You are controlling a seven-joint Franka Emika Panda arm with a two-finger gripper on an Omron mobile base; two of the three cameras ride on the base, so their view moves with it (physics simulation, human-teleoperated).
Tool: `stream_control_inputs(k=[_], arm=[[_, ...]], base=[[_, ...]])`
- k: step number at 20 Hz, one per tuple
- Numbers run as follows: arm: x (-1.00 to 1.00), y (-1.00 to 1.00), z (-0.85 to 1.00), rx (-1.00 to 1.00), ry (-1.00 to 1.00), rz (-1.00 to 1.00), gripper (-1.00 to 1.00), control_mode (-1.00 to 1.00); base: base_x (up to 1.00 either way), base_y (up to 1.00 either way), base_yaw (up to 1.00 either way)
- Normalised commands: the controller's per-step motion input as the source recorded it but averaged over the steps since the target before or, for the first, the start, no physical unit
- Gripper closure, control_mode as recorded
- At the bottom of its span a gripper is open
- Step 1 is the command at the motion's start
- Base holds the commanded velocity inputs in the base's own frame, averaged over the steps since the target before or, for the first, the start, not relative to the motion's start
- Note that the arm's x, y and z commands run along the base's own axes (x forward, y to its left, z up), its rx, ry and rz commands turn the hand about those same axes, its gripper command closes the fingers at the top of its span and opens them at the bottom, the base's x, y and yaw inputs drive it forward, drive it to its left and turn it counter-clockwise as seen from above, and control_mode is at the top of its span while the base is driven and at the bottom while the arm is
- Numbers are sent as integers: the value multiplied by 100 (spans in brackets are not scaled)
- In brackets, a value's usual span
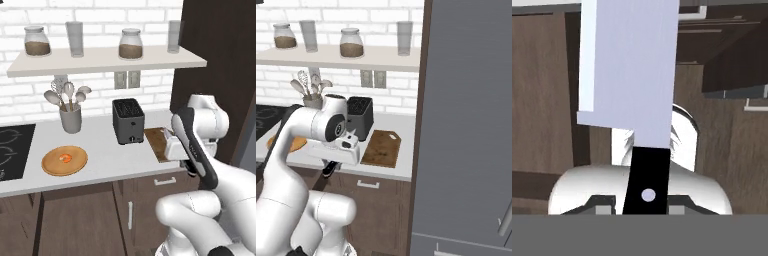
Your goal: Pick up the knife from the drawer and place it on the cutting board. Then place the meat from the plate to the cutting board.
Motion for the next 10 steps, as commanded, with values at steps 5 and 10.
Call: stream_control_inputs(k=[5, 10], arm=[[65, -44, 0, -2, 3, -9, 100, -100], [90, -27, 0, 0, 2, -3, 100, -100]], base=[[0, 0, 0], [0, 0, 0]])
